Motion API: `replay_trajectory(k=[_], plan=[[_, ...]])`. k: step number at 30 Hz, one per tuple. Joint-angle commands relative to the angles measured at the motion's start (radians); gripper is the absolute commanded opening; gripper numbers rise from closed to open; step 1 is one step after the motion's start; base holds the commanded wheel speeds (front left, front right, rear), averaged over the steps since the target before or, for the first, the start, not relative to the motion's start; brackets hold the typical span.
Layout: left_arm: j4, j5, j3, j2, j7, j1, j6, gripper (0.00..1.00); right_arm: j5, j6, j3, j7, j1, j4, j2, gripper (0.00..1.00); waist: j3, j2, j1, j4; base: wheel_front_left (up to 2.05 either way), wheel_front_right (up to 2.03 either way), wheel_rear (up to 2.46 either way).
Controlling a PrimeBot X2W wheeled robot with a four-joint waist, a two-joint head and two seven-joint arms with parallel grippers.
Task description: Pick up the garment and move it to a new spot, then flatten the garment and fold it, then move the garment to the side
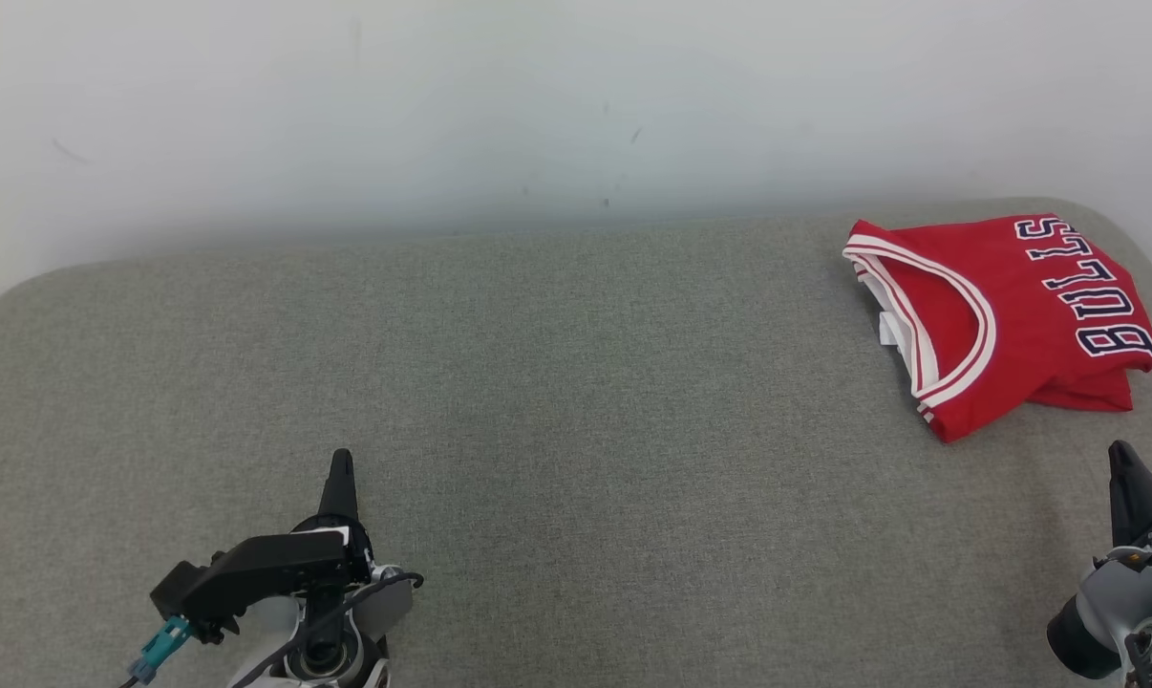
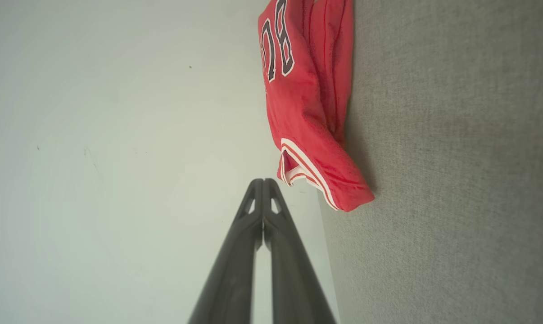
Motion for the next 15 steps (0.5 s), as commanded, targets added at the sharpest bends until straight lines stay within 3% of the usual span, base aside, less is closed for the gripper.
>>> replay_trajectory(k=[1, 15], plan=[[0.004, -0.004, -0.001, 0.005, -0.001, -0.003, -0.002, 0.00, 0.008, 0.000, 0.000, 0.002, 0.000, 0.002, -0.004, 0.00, 0.000, 0.0000, 0.0001, 0.000, 0.00, 0.00, 0.00], [0.004, -0.005, -0.001, 0.005, -0.001, -0.003, -0.002, 0.00, 0.008, 0.000, 0.001, 0.001, 0.000, 0.002, -0.004, 0.00, 0.000, 0.0000, 0.0001, 0.000, 0.00, 0.00, 0.00]])
